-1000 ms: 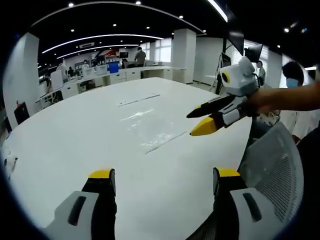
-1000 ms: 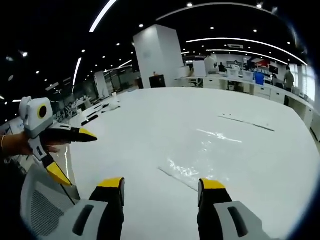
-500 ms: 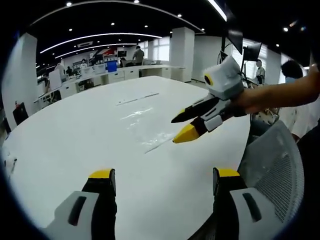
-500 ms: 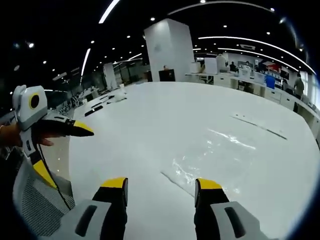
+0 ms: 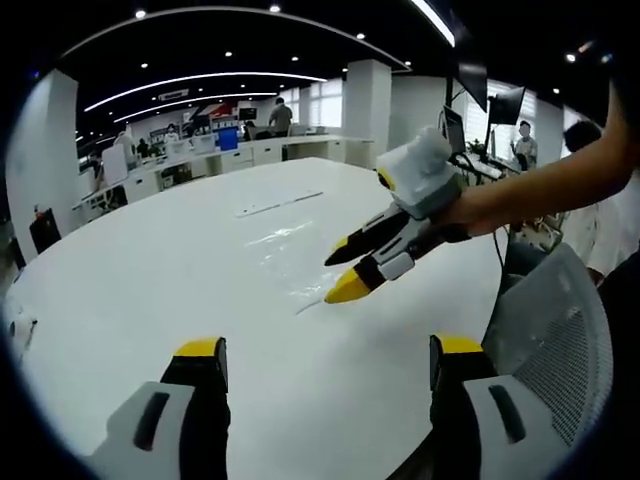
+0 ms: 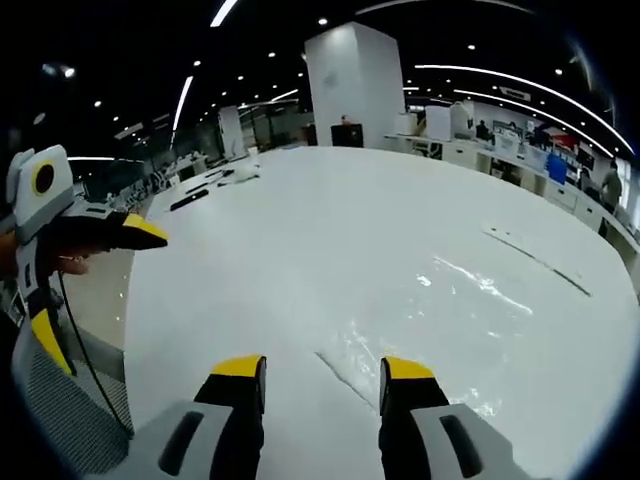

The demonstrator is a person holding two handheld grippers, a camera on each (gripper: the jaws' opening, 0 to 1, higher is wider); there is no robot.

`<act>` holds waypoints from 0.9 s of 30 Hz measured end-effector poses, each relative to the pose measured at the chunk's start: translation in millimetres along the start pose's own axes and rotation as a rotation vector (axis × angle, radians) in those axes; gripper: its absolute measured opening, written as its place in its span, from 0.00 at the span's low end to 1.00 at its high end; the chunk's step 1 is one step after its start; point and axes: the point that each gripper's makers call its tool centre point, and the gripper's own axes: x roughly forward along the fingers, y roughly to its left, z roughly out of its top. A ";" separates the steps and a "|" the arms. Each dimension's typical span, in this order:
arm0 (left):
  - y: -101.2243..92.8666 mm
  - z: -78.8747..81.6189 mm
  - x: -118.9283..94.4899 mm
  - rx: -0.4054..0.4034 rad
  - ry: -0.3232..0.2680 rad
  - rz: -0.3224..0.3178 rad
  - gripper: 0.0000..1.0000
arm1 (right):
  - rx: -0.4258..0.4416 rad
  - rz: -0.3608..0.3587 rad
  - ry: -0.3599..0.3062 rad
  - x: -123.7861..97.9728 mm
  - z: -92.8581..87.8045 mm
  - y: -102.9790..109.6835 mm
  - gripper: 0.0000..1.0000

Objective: Open the resealable bag by pulling the two sides of the seal apart until the entire bag opening is separated and visibly accessible.

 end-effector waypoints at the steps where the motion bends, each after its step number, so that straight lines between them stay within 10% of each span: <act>1: 0.1 0.1 0.0 -0.004 -0.001 -0.003 0.83 | 0.004 0.003 0.003 3.7 0.2 -0.3 0.43; 27: -6.9 -2.5 -7.3 0.048 0.004 -0.023 0.93 | -0.051 0.025 0.079 33.1 -27.7 -5.7 0.20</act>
